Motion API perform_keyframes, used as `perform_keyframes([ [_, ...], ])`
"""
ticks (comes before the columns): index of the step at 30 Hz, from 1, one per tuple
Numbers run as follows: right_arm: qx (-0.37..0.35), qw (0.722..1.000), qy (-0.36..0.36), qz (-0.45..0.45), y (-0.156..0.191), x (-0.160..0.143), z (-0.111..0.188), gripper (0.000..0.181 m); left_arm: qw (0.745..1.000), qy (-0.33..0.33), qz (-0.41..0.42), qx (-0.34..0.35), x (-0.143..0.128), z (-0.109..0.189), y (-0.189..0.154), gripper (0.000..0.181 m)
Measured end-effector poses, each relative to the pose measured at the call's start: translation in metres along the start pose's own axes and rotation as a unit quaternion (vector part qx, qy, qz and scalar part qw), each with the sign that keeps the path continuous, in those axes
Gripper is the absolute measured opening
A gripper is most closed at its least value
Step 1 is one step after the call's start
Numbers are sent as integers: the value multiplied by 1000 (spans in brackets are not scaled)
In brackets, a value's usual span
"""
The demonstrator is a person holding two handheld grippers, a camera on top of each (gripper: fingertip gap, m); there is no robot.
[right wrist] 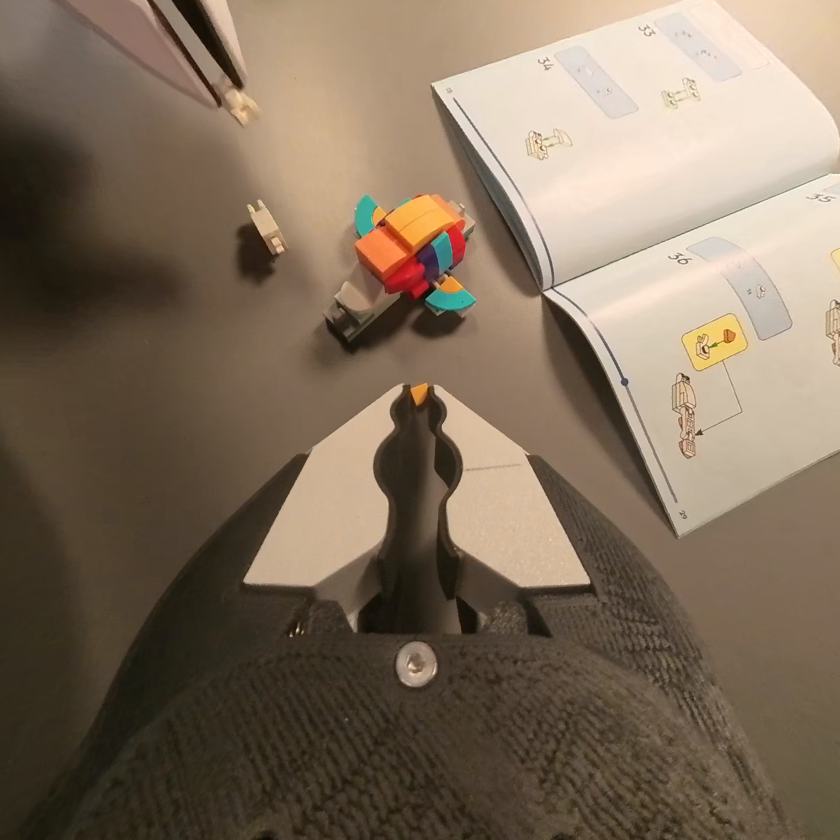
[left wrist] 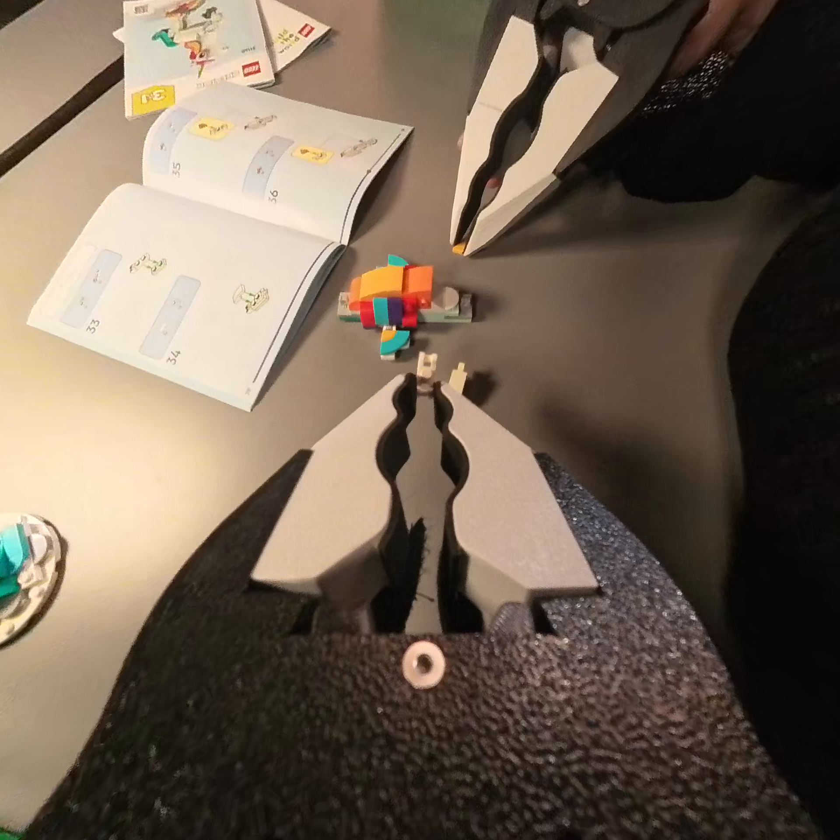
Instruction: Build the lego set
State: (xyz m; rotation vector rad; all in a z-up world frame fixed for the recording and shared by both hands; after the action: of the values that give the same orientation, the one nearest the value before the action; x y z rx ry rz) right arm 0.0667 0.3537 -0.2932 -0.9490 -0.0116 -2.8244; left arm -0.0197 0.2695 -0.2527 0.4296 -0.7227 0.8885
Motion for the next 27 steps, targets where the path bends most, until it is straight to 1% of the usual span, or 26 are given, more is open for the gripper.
perform_keyframes([
  [3,-7,1000,-10,7,-2,8,6,5,1000,1,-5,5,6,-1,1,5],
  [6,-28,999,-28,35,-3,29,17,5,1000,-4,-5,4,15,-2,1,5],
  [9,17,995,-83,62,19,64,26,5,1000,-7,-7,-3,22,-4,-3,5],
  [11,41,991,-98,83,32,79,27,5,1000,-5,-6,-5,23,-6,-4,5],
  [14,56,988,-96,109,43,87,20,5,1000,-5,8,-15,24,-9,-7,4],
  [17,61,987,-88,122,48,90,13,5,1000,0,22,-17,23,-10,-8,5],
  [20,61,986,-82,129,50,91,9,5,999,28,25,2,13,-10,-2,5],
  [23,57,987,-78,129,49,89,5,5,996,72,38,34,-12,-6,9,5],
  [27,64,987,-75,131,52,89,-3,5,992,88,79,44,-39,-1,16,5],
])
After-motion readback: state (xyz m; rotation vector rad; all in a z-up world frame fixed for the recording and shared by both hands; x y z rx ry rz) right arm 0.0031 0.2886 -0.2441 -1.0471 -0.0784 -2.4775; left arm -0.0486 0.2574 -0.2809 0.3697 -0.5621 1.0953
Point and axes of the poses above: each gripper's, where its closed fingertips meet, z back along the fingers, x out of its top, y = z × x across the jaws, the point moved 1 cm from there along z, back along the fingers, and after that the axes turned 6 degrees about y, right-handed, at the moved point
